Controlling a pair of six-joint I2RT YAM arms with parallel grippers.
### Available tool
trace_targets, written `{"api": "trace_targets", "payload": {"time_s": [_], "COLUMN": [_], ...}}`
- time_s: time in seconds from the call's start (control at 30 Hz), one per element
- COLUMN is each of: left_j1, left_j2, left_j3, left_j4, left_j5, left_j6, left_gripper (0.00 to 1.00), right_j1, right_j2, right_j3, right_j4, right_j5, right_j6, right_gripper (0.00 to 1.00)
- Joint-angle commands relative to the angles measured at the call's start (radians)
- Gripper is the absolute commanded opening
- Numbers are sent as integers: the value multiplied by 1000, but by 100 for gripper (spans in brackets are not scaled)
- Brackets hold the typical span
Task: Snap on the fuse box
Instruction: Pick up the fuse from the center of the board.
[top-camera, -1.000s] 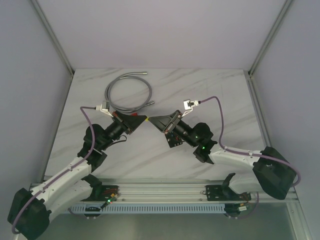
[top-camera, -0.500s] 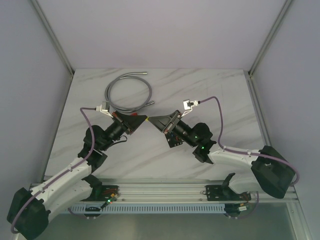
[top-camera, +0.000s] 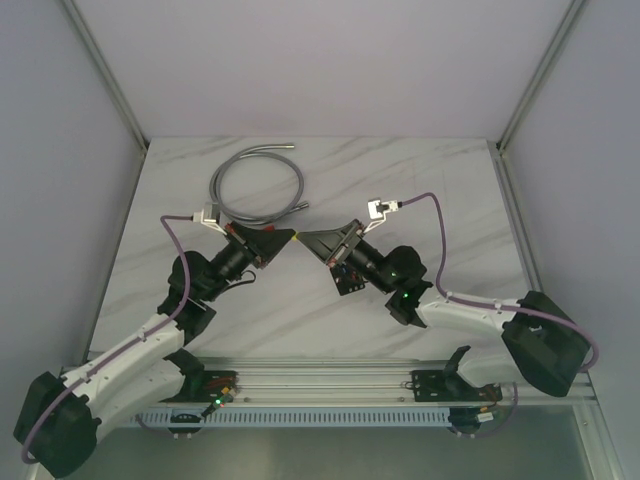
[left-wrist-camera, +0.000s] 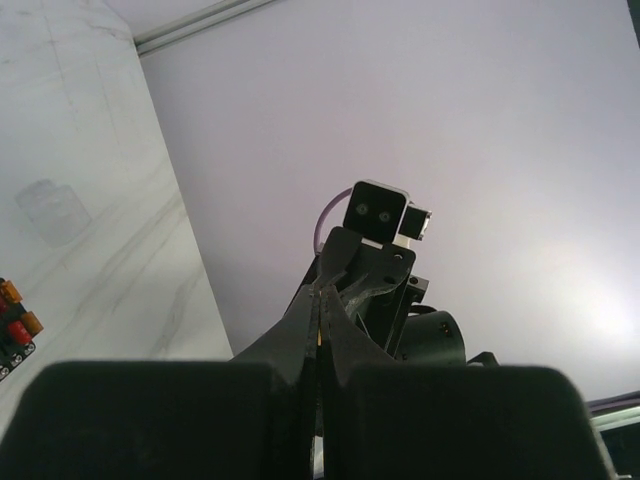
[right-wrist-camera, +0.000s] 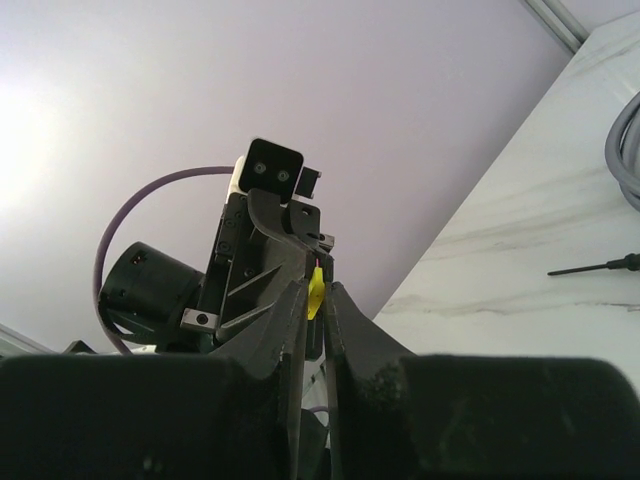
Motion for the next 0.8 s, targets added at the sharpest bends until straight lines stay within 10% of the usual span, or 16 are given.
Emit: {"api": "trace_targets", "payload": {"time_s": [0.0,0.3,0.77], "left_j1": [-12,-12,33], "left_j2": [6,-13,5], "left_j3": [-17,-12,100], "left_j4": [71,-34,-417], "left_j5": [-8,-59,-144], "left_j6": [-22,41,392], "left_gripper": [0,19,61], "right_j1": [2,-3,-106], "right_j2": [15,-14,-86], "right_j3": [8,12,176], "right_j4": [71,-48,-905], "right_j5": [-18,-3,5], "right_j6": [-8,-67,-291], "right_gripper": [14,1,0]}}
